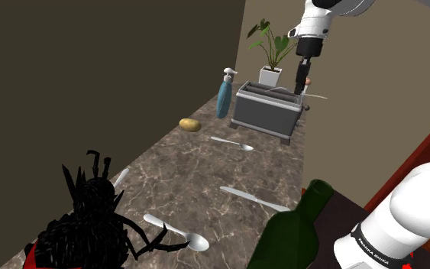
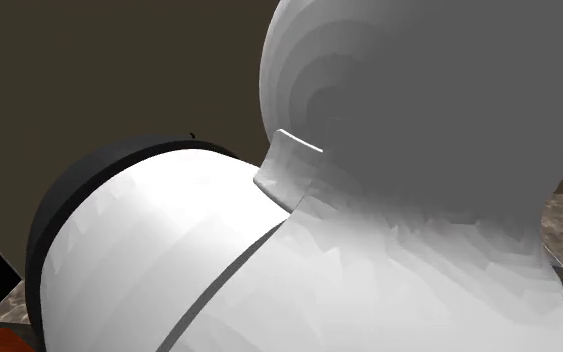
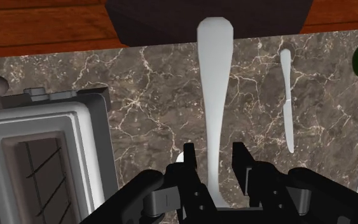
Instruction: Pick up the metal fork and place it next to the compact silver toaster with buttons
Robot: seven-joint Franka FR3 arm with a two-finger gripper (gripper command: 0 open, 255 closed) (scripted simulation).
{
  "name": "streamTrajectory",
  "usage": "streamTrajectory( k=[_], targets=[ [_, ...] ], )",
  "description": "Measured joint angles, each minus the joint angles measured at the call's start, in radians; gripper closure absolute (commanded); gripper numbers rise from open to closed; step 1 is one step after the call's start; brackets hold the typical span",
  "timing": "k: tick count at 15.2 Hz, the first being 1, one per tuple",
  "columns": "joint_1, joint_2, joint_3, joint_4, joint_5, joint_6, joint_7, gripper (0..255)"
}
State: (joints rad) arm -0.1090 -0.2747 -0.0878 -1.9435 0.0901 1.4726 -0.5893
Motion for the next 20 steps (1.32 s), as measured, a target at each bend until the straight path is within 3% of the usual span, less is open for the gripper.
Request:
streamTrajectory(
  k=[20],
  targets=[
    [-0.012, -0.002, -0.017, -0.252, -0.01, 0.245, -0.05, 255]
  ],
)
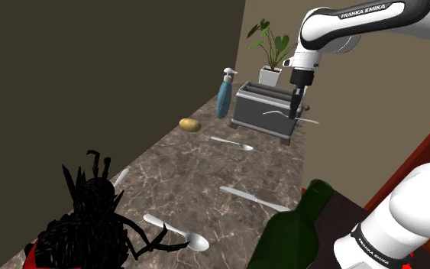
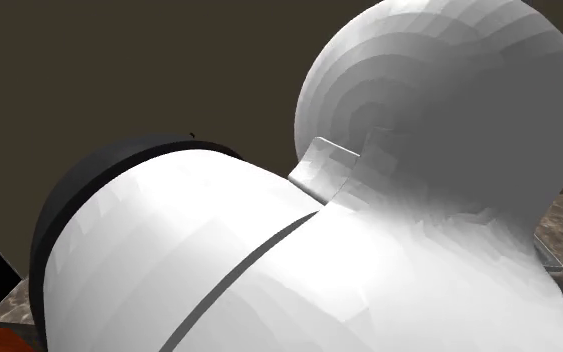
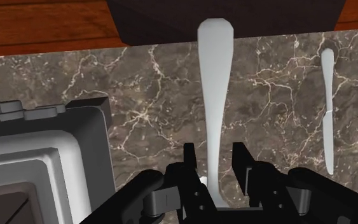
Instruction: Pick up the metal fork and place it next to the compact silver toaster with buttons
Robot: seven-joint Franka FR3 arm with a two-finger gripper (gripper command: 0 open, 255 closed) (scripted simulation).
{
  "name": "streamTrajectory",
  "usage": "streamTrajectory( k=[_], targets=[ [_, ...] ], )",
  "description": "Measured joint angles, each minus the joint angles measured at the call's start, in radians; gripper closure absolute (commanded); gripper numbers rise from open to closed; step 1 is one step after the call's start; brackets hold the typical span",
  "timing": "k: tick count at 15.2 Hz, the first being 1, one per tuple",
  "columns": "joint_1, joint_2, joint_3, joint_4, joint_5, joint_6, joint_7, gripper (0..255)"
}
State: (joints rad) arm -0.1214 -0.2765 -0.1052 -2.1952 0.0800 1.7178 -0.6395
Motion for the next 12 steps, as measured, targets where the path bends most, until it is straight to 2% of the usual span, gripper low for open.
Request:
streamTrajectory(
  k=[12],
  targets=[
    [0.0, 0.043, -0.003, -0.121, 0.006, 0.163, -0.02, 255]
  ],
)
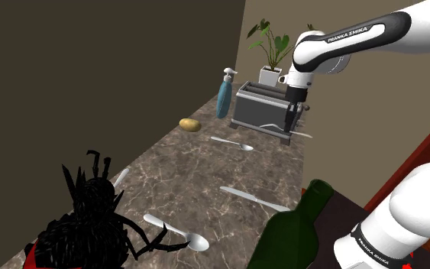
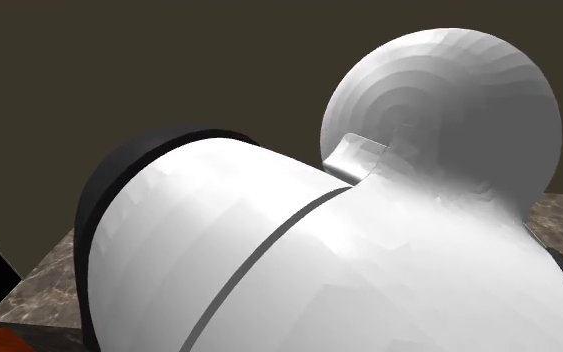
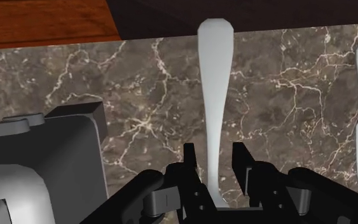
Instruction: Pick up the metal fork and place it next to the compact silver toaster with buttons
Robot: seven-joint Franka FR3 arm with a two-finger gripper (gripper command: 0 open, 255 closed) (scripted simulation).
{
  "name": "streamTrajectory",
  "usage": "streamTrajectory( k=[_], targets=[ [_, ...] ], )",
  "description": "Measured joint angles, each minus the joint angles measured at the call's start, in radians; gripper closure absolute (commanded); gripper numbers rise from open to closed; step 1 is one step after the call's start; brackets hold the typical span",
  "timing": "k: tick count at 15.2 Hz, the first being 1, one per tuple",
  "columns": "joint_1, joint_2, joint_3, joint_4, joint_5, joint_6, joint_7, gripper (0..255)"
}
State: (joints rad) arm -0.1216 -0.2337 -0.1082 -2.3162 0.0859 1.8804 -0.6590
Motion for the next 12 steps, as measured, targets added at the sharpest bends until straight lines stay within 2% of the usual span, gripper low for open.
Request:
streamTrajectory(
  k=[12],
  targets=[
    [0.003, 0.078, -0.002, -0.092, 0.015, 0.168, -0.022, 255]
  ],
)
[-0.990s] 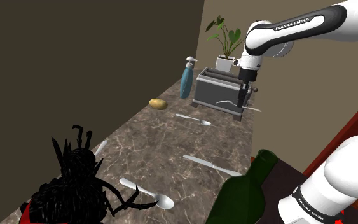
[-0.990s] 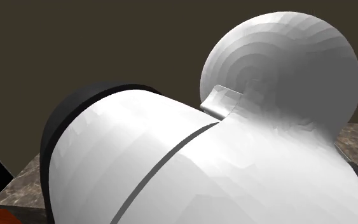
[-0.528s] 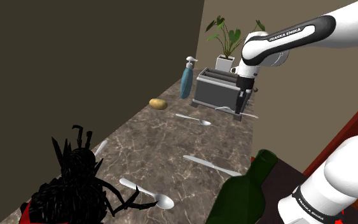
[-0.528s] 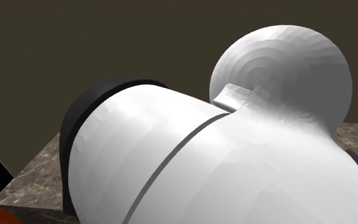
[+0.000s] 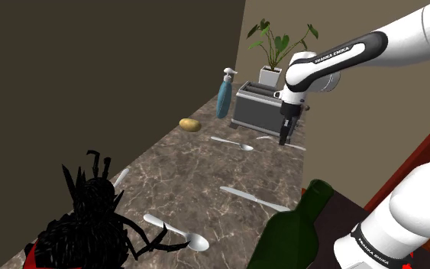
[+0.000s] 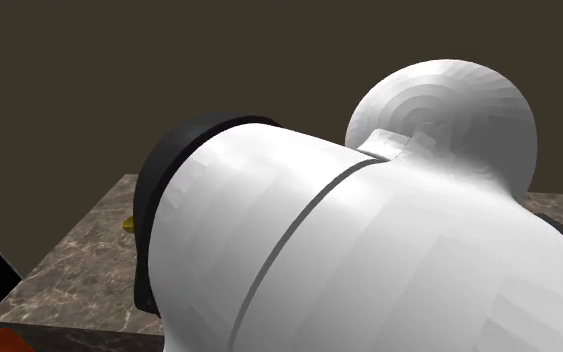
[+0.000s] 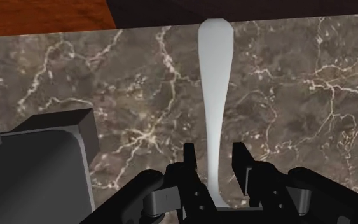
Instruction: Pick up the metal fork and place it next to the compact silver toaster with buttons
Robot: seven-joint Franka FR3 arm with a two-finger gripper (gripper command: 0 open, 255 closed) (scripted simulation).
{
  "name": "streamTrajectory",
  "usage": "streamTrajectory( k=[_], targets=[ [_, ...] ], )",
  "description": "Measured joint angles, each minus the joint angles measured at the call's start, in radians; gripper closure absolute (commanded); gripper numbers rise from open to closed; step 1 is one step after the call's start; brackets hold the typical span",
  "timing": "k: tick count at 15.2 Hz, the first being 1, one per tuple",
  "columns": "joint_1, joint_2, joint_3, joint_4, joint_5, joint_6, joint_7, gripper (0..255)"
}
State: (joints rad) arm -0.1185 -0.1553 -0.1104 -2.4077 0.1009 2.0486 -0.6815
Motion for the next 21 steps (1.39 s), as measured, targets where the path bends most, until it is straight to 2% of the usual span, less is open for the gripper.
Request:
streamTrajectory(
  k=[7, 13, 14, 19, 21],
  targets=[
    [0.002, 0.03, 0.0, -0.029, 0.011, 0.099, -0.017, 255],
    [0.003, 0.035, 0.001, -0.026, 0.012, 0.109, -0.014, 255],
    [0.003, 0.035, 0.001, -0.026, 0.012, 0.107, -0.017, 0],
    [0.004, 0.032, 0.003, -0.039, 0.014, 0.139, -0.008, 0],
    [0.003, 0.038, 0.0, -0.022, 0.013, 0.106, -0.009, 0]
  ],
)
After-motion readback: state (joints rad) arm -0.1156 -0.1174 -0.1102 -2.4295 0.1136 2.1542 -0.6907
